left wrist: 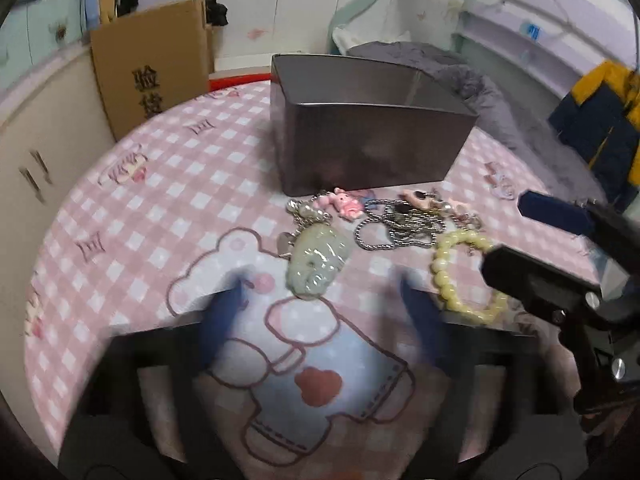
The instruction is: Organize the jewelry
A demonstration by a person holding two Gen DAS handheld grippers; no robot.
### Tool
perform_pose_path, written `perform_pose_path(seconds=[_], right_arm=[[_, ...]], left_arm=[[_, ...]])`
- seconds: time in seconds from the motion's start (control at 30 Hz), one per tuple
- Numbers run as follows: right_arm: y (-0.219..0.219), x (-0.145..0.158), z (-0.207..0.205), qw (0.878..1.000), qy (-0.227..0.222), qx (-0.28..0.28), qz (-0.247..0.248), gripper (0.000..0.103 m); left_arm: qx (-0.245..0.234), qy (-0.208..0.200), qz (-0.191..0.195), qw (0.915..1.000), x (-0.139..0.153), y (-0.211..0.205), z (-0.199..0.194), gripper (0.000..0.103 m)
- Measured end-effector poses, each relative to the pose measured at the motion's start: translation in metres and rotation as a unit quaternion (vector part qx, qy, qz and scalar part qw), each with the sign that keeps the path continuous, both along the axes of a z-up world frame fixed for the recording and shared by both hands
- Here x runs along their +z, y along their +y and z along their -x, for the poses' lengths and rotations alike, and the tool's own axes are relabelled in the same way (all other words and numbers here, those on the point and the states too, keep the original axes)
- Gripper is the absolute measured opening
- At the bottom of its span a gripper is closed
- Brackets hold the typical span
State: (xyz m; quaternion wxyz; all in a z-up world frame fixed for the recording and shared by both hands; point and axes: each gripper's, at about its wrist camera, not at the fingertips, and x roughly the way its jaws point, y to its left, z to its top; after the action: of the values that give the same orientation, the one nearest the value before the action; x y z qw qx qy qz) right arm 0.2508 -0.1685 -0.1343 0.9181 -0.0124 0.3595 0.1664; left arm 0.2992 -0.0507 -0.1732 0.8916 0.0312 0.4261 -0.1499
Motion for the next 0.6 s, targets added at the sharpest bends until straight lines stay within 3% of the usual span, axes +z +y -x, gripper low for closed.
perform_pose_path(seconds=[0.07,0.13,0.2,0.27,0.47,0.6], right_arm=[[0.002,-0.001,-0.007,1.0,0.004,0.002,0.004,0.059],[0.005,-0.001,-0.013,1.0,0.012,0.012,-0.002,0.051],[0.008,-0.004,-0.019,0.999,0.019,0.025,-0.005,0.046],[0.013,-0.006,-0.023,0.999,0.022,0.032,0.0,0.045],[0.036,-0.022,-0.04,0.997,0.036,0.052,0.043,0.038],[0.043,-0.033,-0.047,0.995,0.04,0.047,0.075,0.016]], left_arm=[[-0.009,0.005,0.018,0.9998,-0.001,0.001,-0.006,0.083],[0.002,0.004,0.024,0.9997,-0.001,0.005,-0.012,0.064],[0.003,0.004,0.035,0.9994,0.0,0.013,-0.013,0.037],[0.003,0.006,0.044,0.999,0.0,0.021,-0.012,0.025],[0.018,0.006,0.067,0.9976,-0.001,0.043,0.001,0.021],[0.026,0.005,0.076,0.9967,-0.001,0.052,0.008,0.021]])
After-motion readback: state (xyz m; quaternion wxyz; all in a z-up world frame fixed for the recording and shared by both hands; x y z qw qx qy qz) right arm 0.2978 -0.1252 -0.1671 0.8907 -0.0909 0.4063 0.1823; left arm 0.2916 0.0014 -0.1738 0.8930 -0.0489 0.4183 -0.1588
